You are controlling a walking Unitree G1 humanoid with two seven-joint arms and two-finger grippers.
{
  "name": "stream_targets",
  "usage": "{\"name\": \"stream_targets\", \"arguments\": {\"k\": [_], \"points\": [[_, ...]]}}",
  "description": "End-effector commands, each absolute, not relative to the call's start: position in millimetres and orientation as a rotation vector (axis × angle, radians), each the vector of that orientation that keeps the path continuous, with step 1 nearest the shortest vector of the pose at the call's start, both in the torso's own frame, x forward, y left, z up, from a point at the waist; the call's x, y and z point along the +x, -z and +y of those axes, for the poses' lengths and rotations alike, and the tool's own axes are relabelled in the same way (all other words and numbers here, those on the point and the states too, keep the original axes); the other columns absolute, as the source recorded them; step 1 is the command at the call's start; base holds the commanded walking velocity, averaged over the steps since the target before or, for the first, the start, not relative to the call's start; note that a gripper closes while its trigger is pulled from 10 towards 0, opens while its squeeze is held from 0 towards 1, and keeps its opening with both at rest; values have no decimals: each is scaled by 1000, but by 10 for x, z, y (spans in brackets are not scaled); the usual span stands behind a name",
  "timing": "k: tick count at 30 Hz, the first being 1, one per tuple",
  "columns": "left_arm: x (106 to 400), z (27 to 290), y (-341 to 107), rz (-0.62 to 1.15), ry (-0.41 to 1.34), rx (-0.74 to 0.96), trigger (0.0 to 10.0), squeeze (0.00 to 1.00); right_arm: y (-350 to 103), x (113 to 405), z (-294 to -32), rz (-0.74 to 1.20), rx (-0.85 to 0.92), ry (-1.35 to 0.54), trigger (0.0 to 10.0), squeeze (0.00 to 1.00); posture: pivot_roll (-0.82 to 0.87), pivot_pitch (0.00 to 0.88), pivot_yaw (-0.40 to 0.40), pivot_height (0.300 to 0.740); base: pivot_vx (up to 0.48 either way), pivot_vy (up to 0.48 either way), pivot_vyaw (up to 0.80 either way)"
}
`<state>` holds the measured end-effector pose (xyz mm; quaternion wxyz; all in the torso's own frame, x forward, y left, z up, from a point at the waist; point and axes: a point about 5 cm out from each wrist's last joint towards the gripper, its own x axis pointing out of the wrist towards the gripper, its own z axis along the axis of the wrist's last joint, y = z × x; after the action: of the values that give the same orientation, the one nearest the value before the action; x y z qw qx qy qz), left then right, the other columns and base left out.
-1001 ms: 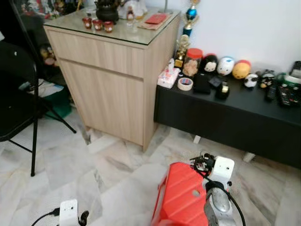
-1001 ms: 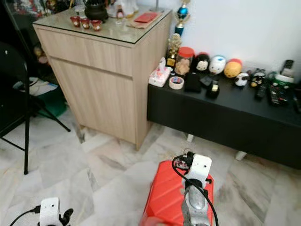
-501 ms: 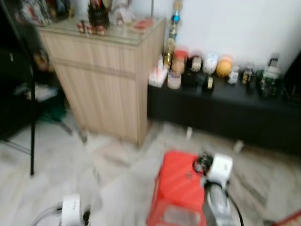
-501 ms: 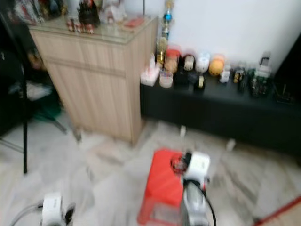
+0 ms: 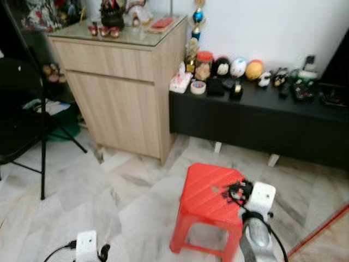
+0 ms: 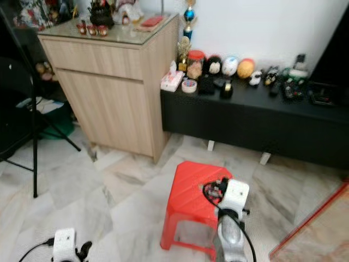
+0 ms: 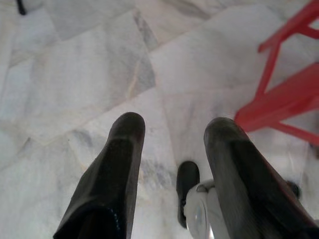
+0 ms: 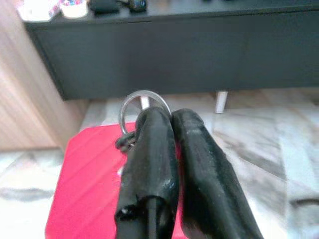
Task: Hang keys on a hook
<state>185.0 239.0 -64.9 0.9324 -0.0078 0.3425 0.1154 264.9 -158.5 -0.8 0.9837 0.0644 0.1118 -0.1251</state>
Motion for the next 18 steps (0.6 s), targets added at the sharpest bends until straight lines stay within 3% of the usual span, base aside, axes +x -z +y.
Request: {"name": "stream_targets", "arguments": {"k": [1, 18], "points": [[1806, 2369, 677, 718, -222, -5, 10000, 0, -38, 2699, -1557, 211, 128, 238, 10000, 0, 52, 0, -41, 740, -262, 0, 0], [1799, 2368, 686, 725, -235, -23, 10000, 0, -52, 2717, -1570, 211, 137, 245, 10000, 0, 54, 0, -47, 740, -259, 0, 0]]}}
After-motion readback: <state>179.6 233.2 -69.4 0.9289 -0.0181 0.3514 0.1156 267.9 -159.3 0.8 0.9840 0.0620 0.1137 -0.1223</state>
